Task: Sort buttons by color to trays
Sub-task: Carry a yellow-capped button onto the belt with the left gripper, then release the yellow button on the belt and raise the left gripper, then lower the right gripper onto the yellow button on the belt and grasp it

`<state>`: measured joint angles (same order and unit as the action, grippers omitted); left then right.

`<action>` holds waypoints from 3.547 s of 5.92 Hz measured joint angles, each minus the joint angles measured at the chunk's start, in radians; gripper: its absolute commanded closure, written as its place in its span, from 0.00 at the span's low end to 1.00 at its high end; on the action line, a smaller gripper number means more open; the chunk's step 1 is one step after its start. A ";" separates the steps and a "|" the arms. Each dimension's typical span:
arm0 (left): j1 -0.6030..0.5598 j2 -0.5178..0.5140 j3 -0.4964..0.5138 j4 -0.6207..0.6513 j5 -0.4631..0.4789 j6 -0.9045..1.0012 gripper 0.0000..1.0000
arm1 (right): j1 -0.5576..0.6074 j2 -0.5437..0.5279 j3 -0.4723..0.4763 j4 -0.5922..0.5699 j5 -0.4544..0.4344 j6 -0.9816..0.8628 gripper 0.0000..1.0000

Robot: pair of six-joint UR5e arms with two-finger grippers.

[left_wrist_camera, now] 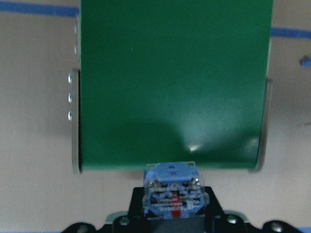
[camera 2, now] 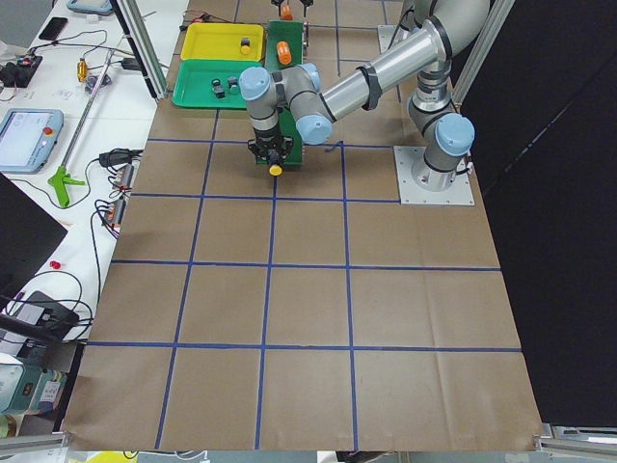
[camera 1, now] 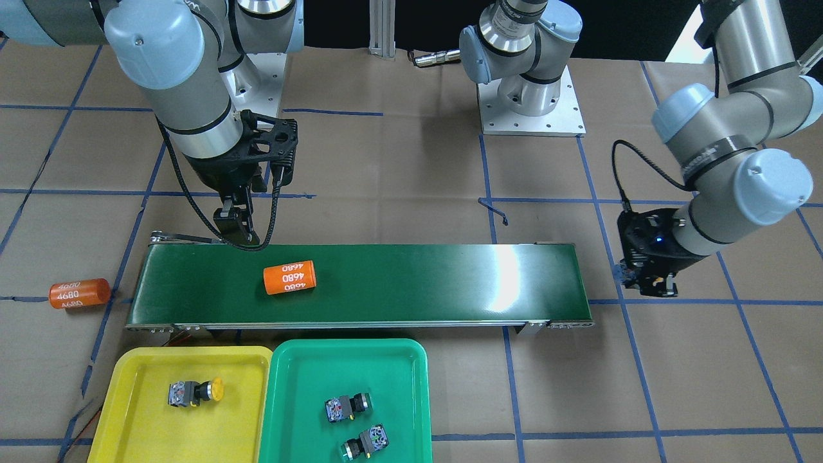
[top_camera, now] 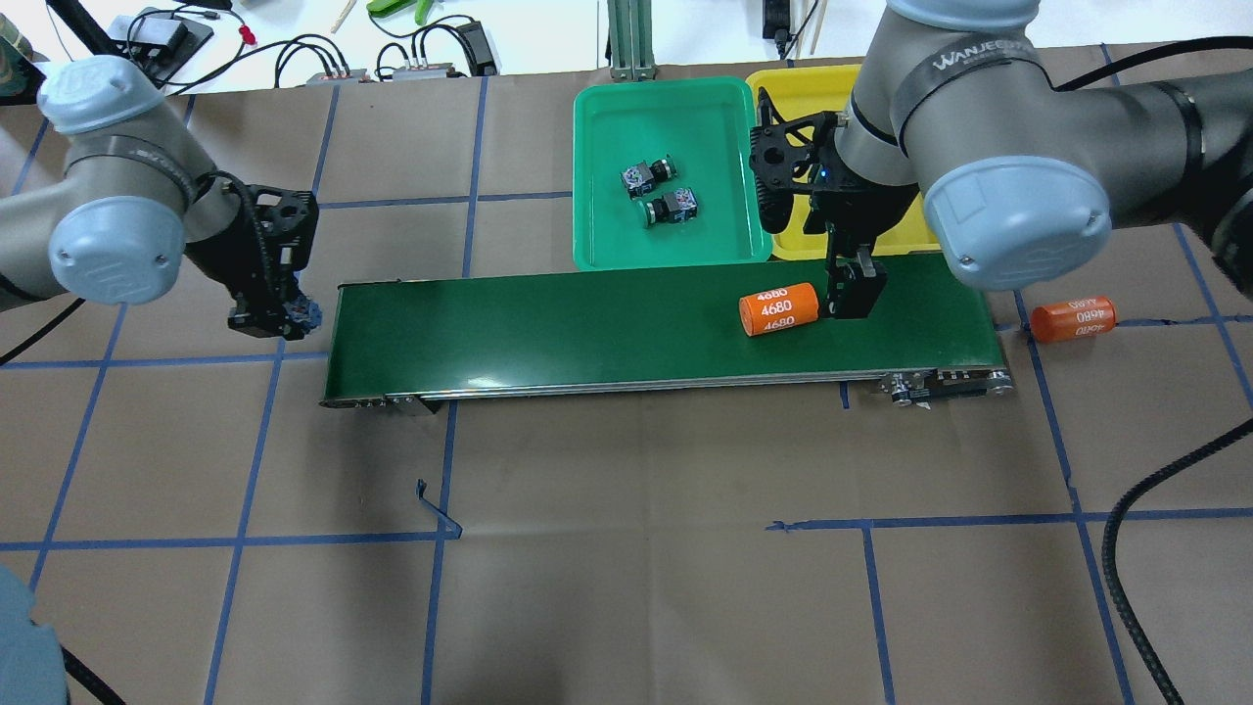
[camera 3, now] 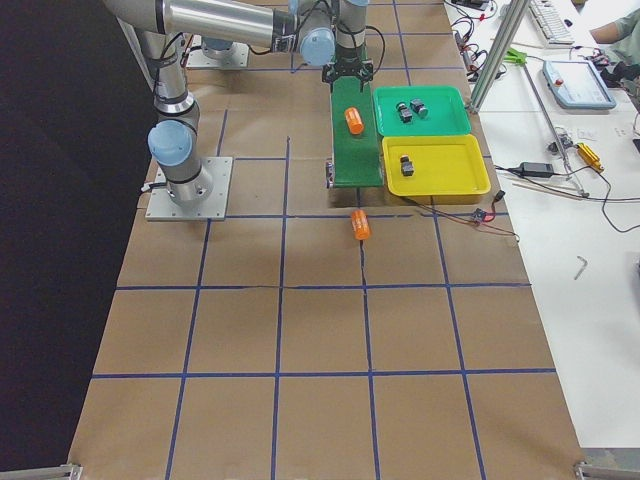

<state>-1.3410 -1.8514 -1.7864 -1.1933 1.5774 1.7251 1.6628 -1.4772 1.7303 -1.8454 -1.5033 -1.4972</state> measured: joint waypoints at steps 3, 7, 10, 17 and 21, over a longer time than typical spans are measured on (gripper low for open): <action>-0.109 -0.012 -0.028 0.002 -0.015 -0.120 0.01 | 0.000 0.000 0.000 0.000 0.000 0.000 0.00; -0.165 0.080 -0.007 -0.052 -0.012 -0.446 0.02 | 0.000 0.000 0.000 0.000 -0.001 0.000 0.00; -0.210 0.224 0.042 -0.233 -0.006 -1.007 0.01 | 0.000 0.002 0.001 0.001 -0.002 -0.001 0.00; -0.241 0.315 0.139 -0.384 -0.004 -1.612 0.01 | 0.000 0.003 0.002 0.002 -0.002 -0.005 0.00; -0.240 0.320 0.146 -0.383 -0.001 -1.633 0.01 | 0.005 0.025 -0.001 -0.017 0.000 0.006 0.00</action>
<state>-1.5808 -1.5312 -1.6401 -1.5759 1.5764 0.0917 1.6682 -1.4526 1.7297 -1.8622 -1.5038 -1.4910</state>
